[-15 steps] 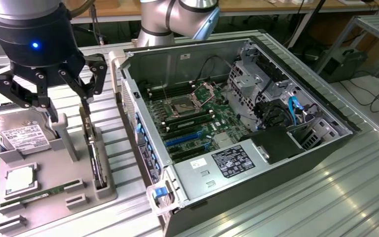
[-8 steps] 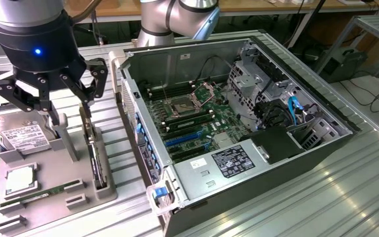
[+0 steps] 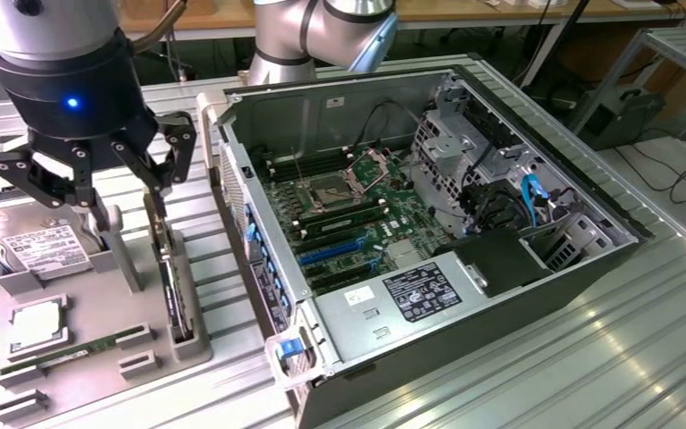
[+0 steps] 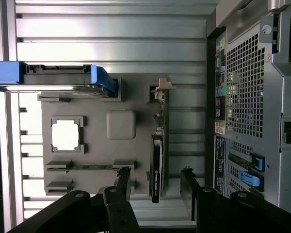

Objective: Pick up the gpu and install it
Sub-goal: 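Pick up the gpu and move the gpu toward the slot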

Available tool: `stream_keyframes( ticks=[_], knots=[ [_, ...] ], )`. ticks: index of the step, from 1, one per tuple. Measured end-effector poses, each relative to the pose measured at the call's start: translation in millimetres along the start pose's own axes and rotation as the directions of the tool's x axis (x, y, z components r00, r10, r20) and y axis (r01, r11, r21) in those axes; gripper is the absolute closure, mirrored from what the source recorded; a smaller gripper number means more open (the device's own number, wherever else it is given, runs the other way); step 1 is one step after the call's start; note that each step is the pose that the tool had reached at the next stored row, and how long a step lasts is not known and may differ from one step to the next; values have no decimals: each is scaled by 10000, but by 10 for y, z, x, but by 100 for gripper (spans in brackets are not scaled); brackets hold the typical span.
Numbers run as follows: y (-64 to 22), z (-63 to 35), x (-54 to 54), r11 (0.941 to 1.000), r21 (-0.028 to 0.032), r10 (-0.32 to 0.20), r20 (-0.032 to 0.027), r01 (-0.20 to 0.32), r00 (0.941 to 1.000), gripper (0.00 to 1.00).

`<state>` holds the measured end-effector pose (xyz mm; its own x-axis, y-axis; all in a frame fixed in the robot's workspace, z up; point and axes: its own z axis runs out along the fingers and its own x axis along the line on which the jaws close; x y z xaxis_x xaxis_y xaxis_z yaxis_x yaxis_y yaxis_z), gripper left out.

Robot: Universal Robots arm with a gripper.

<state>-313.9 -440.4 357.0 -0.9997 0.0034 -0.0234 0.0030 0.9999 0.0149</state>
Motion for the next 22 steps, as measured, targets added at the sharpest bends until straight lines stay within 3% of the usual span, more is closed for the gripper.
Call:
stream_keyframes(
  ticks=[22],
  knots=[
    [-22,140,3,10000,0,-7,0,7,10000,46]
  ],
)
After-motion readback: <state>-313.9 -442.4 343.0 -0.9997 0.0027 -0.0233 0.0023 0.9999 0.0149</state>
